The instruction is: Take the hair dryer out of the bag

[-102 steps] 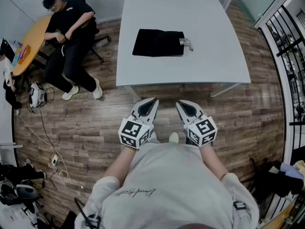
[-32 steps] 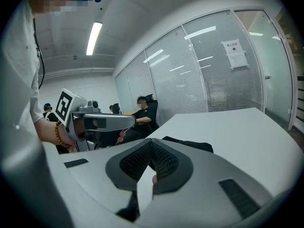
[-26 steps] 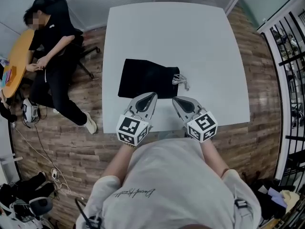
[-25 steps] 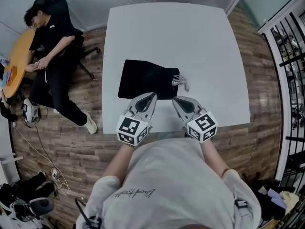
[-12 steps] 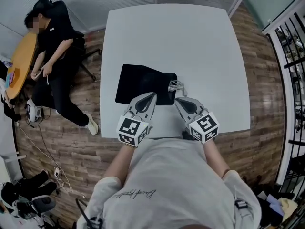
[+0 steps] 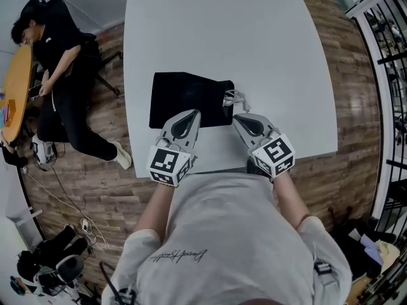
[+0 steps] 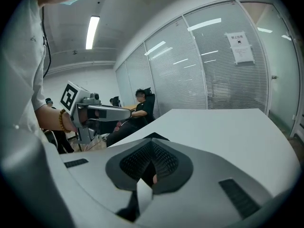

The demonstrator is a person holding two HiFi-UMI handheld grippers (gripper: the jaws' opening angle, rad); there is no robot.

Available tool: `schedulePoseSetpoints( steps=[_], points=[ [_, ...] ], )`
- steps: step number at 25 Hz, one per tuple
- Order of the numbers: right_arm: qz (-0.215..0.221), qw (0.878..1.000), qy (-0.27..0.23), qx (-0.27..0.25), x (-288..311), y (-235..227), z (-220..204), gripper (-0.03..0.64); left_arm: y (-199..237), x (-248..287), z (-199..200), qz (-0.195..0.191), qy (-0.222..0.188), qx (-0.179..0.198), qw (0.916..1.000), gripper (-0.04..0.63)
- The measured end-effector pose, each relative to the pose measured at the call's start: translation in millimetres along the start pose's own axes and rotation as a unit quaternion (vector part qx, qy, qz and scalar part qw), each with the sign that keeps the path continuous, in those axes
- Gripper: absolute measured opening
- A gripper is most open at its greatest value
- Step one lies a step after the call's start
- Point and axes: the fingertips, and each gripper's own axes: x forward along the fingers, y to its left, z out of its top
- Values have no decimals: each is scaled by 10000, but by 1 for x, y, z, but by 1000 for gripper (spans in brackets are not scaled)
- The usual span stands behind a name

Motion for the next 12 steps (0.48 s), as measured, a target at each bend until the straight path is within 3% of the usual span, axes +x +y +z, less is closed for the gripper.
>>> schedulePoseSetpoints(
  steps=[12],
  points=[
    [-318, 9953, 823, -407, 20, -39, -39, 23, 16, 18, -38, -279, 493, 76, 9984, 11]
  ],
)
